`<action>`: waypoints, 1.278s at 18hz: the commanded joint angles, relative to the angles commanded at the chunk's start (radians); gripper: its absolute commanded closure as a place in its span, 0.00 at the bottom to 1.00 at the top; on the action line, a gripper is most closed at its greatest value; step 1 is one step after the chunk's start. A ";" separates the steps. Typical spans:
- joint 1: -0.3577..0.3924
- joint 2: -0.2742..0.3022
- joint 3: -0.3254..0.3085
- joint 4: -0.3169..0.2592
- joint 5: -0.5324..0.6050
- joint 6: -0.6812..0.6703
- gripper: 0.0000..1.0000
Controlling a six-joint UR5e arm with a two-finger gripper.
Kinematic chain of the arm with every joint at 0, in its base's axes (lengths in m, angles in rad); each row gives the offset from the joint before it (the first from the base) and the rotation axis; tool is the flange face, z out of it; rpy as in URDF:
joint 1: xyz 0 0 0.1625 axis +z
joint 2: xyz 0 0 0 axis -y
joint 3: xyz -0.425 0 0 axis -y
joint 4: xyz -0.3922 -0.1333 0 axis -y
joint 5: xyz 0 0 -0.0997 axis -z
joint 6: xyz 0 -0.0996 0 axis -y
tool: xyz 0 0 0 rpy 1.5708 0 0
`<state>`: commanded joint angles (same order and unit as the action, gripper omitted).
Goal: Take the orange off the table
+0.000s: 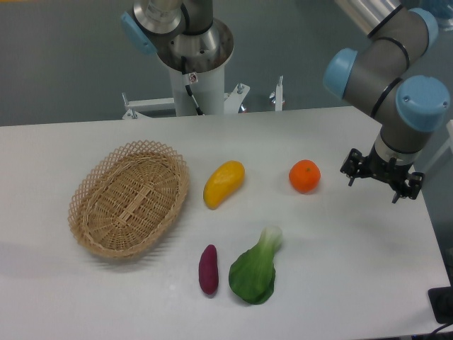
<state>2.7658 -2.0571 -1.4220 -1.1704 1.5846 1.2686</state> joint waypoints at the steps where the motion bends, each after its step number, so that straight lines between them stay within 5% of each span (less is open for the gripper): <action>1: 0.000 0.000 0.000 0.000 0.000 0.000 0.00; 11: 0.006 0.021 -0.034 -0.002 -0.011 -0.014 0.00; 17: 0.015 0.100 -0.147 0.003 -0.015 -0.019 0.00; 23: 0.029 0.132 -0.284 0.118 -0.063 0.003 0.00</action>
<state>2.7949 -1.9253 -1.7056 -1.0523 1.5217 1.2716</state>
